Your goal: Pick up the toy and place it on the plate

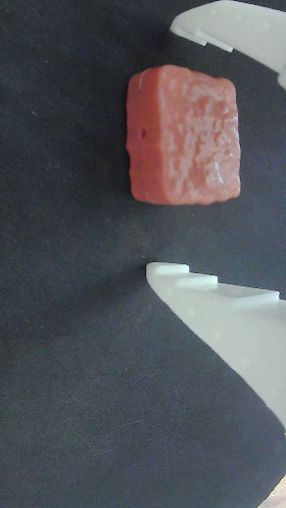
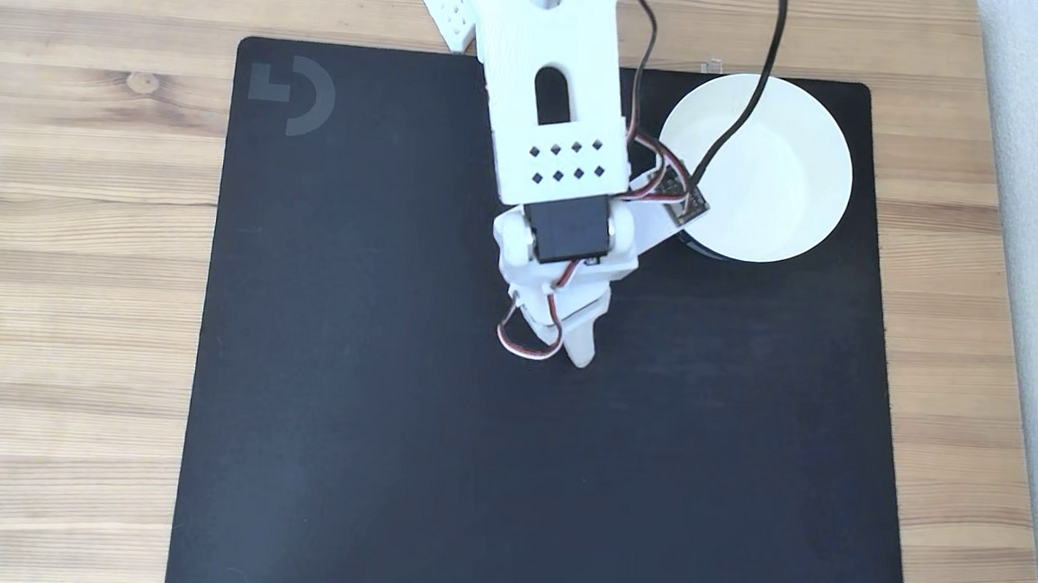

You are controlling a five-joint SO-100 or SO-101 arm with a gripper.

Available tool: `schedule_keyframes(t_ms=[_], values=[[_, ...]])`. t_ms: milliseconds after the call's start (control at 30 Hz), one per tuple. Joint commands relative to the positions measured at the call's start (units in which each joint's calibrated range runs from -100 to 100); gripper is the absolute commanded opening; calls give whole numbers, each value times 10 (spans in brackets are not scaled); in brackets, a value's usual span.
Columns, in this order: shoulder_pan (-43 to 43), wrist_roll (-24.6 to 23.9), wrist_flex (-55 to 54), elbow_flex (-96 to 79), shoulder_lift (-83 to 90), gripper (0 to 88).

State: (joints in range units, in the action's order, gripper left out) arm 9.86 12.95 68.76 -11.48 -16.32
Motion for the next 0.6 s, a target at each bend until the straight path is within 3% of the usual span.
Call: schedule_keyframes(t_ms=[0, 367, 567], values=[[-6, -3, -9, 13, -4, 391], [-6, -3, -10, 13, -4, 385], [-6, -3, -44, 11, -4, 221]])
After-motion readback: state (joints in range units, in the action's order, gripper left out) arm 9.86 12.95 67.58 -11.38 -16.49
